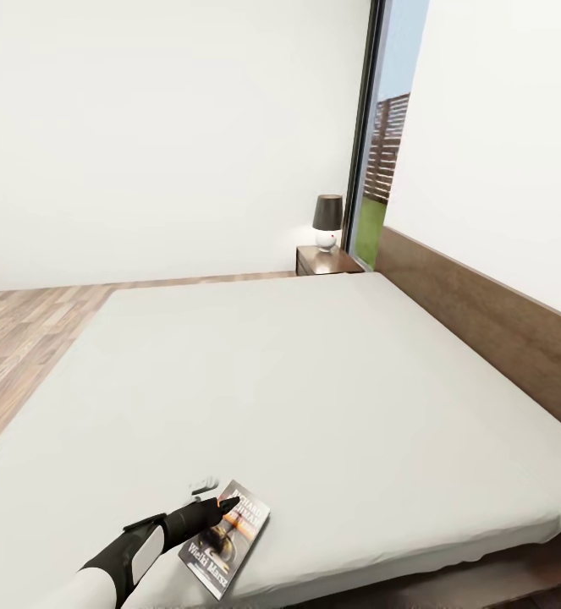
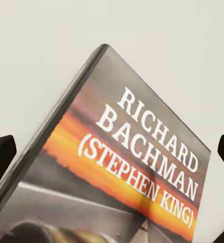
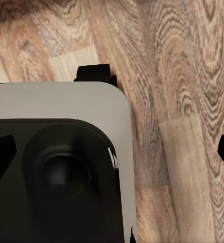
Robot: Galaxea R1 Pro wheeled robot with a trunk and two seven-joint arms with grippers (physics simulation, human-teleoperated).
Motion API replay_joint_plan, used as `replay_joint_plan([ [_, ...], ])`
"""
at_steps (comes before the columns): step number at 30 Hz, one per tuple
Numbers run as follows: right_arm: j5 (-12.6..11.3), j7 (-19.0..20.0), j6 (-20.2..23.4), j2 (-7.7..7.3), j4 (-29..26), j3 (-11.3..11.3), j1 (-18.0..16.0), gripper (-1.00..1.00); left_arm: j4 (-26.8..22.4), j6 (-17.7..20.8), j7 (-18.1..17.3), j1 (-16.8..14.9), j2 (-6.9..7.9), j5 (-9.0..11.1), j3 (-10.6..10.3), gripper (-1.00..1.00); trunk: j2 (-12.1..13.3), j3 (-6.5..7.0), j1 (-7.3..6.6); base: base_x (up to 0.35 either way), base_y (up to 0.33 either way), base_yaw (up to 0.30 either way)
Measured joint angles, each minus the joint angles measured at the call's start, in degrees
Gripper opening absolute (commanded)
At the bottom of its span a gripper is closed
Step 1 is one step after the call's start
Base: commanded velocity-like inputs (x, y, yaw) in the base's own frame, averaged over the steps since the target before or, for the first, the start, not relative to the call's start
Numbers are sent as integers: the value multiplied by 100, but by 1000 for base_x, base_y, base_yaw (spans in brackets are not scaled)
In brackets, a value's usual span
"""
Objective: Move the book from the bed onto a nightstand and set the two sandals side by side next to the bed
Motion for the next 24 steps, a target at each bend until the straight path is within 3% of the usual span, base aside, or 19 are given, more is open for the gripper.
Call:
replay_joint_plan([
  [16, 0, 0, 0, 0, 2, 0, 0, 100, 0, -5, 0, 1, 0, 0, -2, 100, 0, 0, 0, -4, 0, -5],
  [24, 0, 0, -1, 0, 0, -4, 1, 100, 2, -6, 1, 0, -1, -1, -2, 100, 0, 0, 0, -1, 0, -133],
])
